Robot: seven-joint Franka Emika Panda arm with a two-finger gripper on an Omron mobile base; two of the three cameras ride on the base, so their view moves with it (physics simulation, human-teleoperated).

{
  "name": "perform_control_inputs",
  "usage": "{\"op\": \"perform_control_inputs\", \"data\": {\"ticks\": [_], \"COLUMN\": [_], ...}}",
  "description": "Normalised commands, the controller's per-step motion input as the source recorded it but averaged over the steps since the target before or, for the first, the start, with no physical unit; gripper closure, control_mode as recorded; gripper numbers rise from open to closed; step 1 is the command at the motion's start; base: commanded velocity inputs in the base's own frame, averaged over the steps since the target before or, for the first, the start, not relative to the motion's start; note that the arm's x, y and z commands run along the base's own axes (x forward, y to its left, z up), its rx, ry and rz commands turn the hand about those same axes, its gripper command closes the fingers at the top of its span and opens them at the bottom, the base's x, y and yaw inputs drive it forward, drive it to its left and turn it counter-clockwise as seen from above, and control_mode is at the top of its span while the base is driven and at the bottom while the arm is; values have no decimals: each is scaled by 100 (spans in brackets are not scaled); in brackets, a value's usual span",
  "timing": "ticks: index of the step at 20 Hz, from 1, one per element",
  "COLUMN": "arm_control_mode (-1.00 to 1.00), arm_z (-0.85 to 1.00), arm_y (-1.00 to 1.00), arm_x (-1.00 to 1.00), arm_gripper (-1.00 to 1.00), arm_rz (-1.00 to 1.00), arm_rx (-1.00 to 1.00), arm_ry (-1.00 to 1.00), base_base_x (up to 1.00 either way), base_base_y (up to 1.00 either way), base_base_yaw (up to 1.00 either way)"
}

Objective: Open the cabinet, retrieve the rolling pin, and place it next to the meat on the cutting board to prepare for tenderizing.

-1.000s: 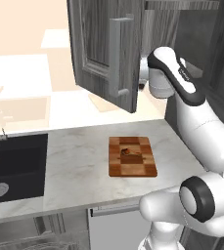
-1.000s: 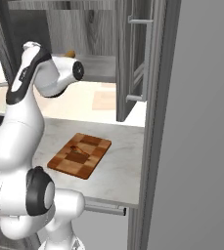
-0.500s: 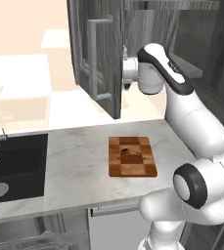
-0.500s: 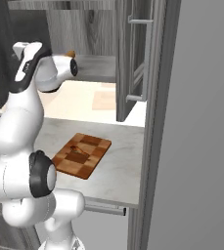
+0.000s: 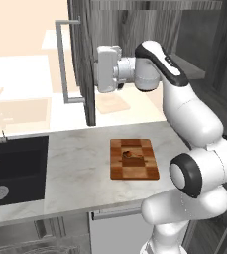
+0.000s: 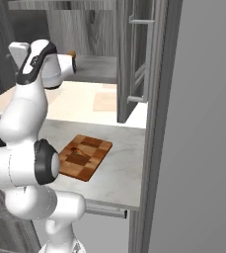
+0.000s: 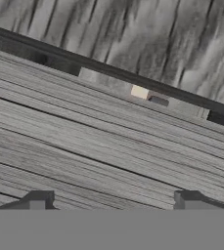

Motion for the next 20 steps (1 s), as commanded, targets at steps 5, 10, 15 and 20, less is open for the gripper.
{"op": "perform_control_inputs", "data": {"ticks": [5, 10, 15, 20], "arm_control_mode": [-100, -100, -100, -100], "arm_z": [-15, 0, 0, 0], "arm_y": [66, 4, -1, -15], "arm_x": [-3, -29, -46, -25], "arm_gripper": [-100, -100, -100, -100], "arm_rz": [6, -6, -11, -13], "arm_rx": [-5, -11, -8, -5], "arm_ry": [-1, -15, -20, -16], "base_base_x": [0, 0, 0, 0], "base_base_y": [0, 0, 0, 0], "base_base_yaw": [0, 0, 0, 0]}}
